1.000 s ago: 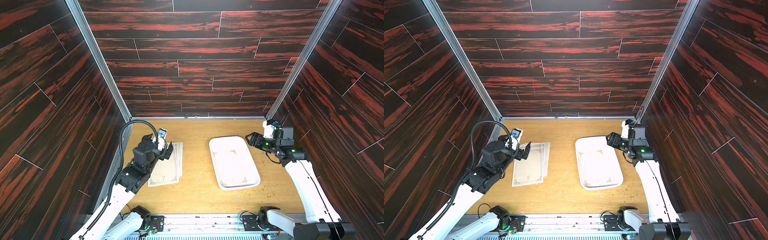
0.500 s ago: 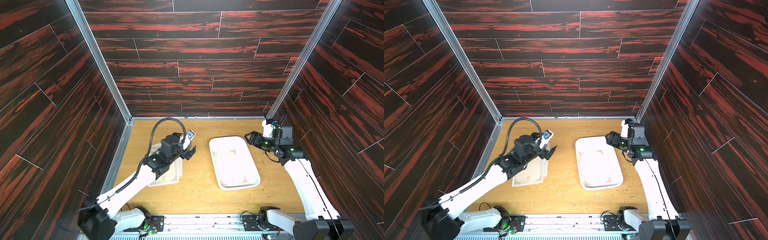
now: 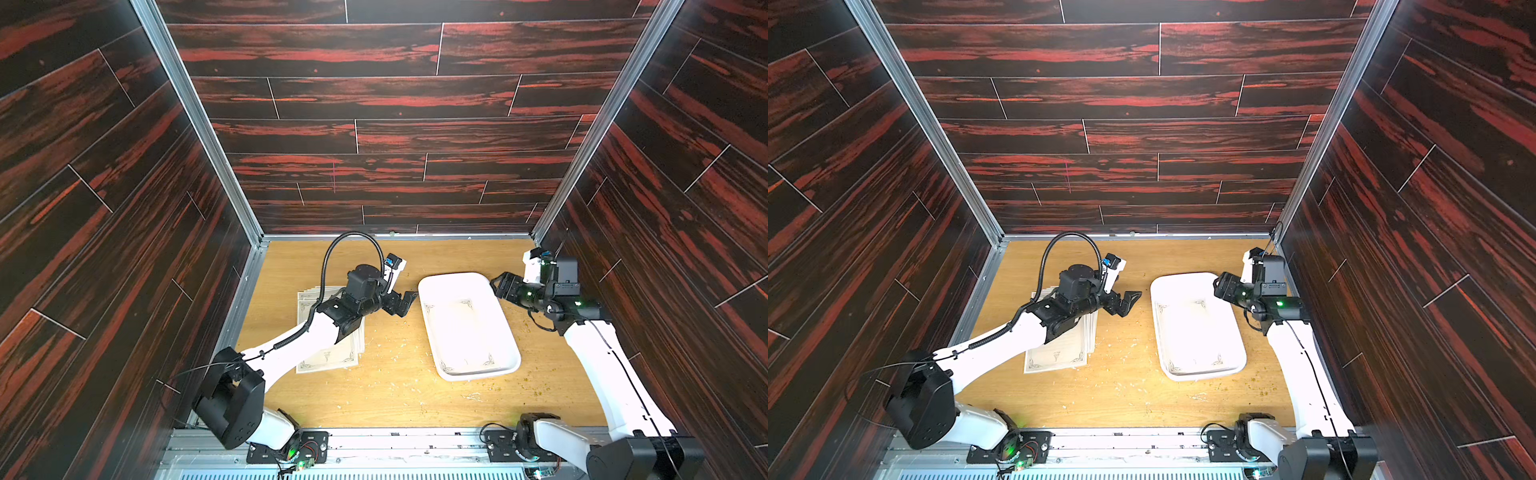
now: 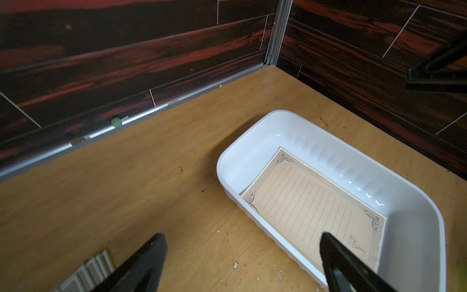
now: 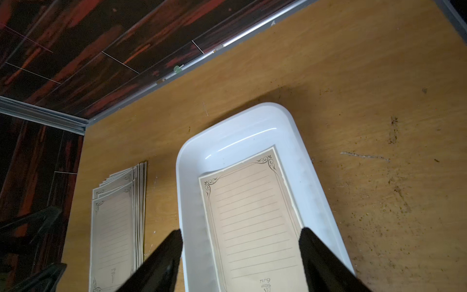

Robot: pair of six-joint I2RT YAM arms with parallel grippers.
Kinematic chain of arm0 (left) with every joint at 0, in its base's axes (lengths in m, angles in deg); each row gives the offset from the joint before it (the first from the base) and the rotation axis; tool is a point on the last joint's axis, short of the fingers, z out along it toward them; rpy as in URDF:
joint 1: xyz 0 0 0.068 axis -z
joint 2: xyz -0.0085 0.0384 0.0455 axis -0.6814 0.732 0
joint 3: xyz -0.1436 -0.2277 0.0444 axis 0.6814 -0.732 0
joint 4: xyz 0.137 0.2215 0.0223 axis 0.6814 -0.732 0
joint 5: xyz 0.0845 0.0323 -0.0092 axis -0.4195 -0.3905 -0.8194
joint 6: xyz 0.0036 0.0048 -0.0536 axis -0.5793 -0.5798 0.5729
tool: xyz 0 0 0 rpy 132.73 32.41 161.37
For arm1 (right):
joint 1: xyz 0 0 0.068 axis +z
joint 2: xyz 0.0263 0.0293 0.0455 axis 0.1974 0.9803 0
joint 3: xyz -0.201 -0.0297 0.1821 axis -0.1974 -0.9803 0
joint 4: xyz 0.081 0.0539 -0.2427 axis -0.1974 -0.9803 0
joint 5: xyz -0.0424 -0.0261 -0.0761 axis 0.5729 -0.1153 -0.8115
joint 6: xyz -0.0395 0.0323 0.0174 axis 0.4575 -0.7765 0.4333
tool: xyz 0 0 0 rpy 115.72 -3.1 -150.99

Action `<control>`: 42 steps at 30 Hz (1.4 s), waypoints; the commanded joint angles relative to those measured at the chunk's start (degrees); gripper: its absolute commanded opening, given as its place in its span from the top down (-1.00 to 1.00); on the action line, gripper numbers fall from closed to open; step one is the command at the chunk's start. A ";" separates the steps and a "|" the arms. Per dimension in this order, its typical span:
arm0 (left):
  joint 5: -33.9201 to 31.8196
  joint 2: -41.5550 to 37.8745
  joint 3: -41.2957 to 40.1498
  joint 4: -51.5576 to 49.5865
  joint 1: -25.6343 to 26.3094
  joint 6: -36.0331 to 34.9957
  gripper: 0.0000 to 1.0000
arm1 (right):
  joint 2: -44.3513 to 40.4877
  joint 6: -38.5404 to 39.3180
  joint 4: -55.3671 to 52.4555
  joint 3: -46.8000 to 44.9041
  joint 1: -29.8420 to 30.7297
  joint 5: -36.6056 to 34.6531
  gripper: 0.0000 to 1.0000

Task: Take out the stationery paper from the storage box
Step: Pick up the stationery paper from the storage box.

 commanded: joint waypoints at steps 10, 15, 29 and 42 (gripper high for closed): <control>-8.58 6.03 8.56 -20.85 2.62 25.07 -0.75 | 4.00 -0.39 -0.28 -6.20 -0.13 1.29 -0.40; -4.37 8.90 9.73 -22.15 2.87 30.12 -0.73 | 5.51 -0.72 1.50 -8.15 -0.19 2.86 -0.37; 2.16 13.46 11.01 -18.57 2.88 35.94 -0.59 | 13.43 -2.02 6.50 -12.62 1.54 -1.63 -0.54; 5.29 18.95 14.14 -18.48 3.28 38.00 -0.58 | 19.57 -1.88 8.52 -13.67 5.49 -8.36 -0.56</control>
